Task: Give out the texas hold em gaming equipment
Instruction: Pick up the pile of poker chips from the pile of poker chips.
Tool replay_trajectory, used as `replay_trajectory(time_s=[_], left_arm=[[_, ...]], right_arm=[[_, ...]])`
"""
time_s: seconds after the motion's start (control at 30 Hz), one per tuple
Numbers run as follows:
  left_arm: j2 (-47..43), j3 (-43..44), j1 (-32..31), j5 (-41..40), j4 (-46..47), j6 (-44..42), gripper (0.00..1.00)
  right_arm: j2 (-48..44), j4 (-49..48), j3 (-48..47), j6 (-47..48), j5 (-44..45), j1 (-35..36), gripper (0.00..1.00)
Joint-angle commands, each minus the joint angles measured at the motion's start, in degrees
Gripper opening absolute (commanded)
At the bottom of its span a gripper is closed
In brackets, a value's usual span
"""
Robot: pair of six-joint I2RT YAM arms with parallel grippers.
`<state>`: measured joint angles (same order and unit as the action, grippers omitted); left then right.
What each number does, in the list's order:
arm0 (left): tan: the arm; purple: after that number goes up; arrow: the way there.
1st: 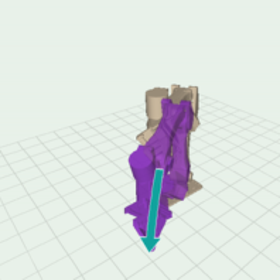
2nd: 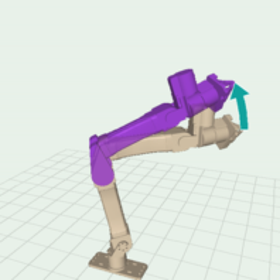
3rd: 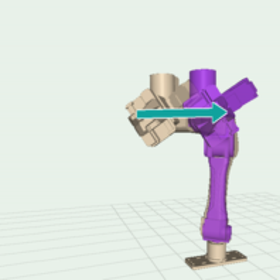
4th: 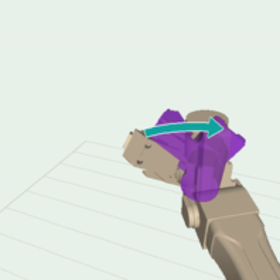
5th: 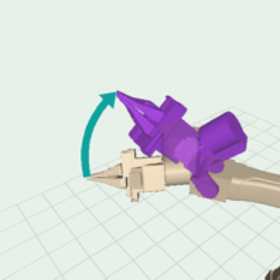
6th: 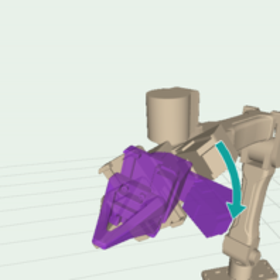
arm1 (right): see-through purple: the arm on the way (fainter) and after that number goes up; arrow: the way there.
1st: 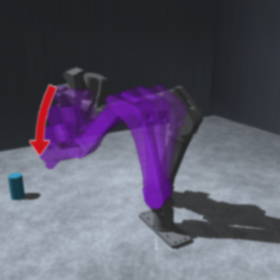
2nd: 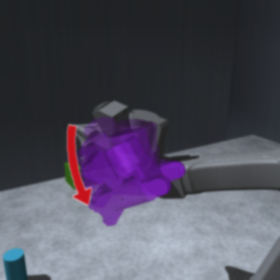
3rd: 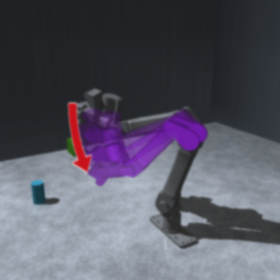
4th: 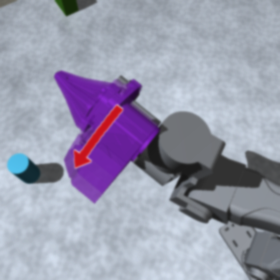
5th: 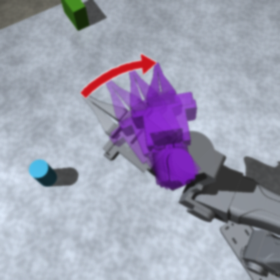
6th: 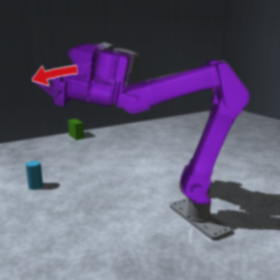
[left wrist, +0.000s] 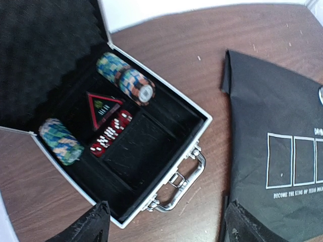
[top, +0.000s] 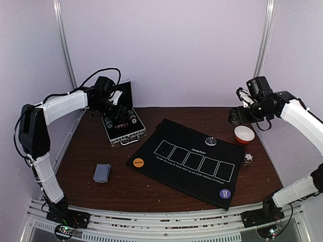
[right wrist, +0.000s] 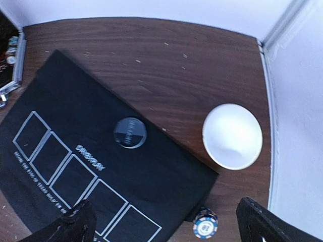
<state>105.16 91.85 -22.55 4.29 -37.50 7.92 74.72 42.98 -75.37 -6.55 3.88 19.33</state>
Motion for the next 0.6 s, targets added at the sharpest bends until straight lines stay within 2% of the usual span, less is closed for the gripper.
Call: replay_trajectory(time_s=[0.0, 0.23, 0.4, 0.57], left_arm=[[0.4, -0.9, 0.2, 4.4, 0.3, -1.2, 0.82], [-3.1, -7.8, 0.2, 5.1, 2.4, -0.8, 0.83], [-4.1, -10.4, 0.2, 4.9, 3.0, -1.1, 0.83], [-3.7, -11.7, 0.2, 4.3, 3.2, -1.6, 0.83]], right_arm=[[3.1, 6.5, 4.8, -1.9, 5.7, -7.8, 1.0], [9.1, 3.6, 11.3, -1.7, 2.7, -15.7, 0.99], [13.8, 3.1, 12.4, -2.5, -2.0, -16.4, 0.9], [15.3, 2.9, 13.8, -3.7, -0.8, -16.4, 0.86]])
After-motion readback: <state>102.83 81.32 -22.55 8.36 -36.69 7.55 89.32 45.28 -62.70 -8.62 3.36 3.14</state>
